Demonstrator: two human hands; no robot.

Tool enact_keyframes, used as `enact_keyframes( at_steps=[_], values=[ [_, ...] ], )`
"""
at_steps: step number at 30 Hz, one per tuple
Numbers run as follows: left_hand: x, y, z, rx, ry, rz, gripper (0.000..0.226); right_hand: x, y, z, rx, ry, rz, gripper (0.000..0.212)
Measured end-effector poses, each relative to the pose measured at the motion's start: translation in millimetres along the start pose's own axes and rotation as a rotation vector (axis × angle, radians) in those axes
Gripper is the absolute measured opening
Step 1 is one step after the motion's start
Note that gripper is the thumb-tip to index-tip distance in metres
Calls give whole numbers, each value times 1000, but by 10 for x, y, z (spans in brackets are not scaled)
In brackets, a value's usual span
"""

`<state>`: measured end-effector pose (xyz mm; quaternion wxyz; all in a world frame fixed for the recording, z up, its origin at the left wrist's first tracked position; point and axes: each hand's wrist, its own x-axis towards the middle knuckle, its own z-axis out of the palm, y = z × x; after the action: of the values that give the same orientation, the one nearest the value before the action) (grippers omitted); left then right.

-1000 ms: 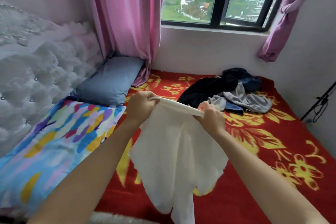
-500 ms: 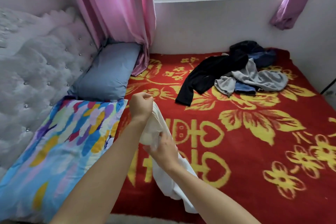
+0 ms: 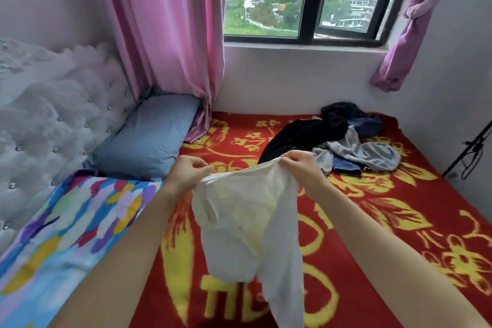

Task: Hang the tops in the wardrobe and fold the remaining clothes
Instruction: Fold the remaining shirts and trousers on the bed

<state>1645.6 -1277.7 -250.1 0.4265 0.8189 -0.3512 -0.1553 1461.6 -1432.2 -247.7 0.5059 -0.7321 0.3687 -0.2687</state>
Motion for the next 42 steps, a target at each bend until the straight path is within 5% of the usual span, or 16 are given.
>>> enact_keyframes(
  at_steps=[3, 5, 8, 11, 15, 18, 22, 26, 33, 37, 42],
  values=[
    [42, 90, -235, -134, -122, 160, 56, 89, -354, -122, -7, -13, -76, 13],
    [54, 138, -343, -114, -236, 240, 61, 113, -541, -174, 0, -6, -95, 13],
    [85, 119, -310, 318, -393, 333, 58, 114, -745, -202, -42, -9, -104, 13],
    [117, 50, -214, 710, -191, 432, 47, 125, -833, -240, -118, -23, -121, 15],
    [236, -131, -324, 285, -144, 499, 50, 166, -821, -394, -211, -79, -122, 14],
    [285, -179, -370, 43, -143, 381, 60, 217, -788, -497, -254, -101, -127, 18],
    [287, -176, -398, -134, -205, 216, 18, 275, -777, -563, -324, -99, -153, 17],
    [284, -240, -473, -276, -137, 163, 12, 330, -762, -616, -410, -63, -221, 13],
    [210, -342, -496, -671, -324, 6, 11, 333, -916, -625, -93, -26, -72, 17],
    [205, -250, -455, -904, -279, -89, 42, 383, -1029, -636, 9, 53, -108, 15],
    [85, -10, -476, -785, -259, 249, 95, 443, -866, -743, 143, 97, -50, 16]
  ],
)
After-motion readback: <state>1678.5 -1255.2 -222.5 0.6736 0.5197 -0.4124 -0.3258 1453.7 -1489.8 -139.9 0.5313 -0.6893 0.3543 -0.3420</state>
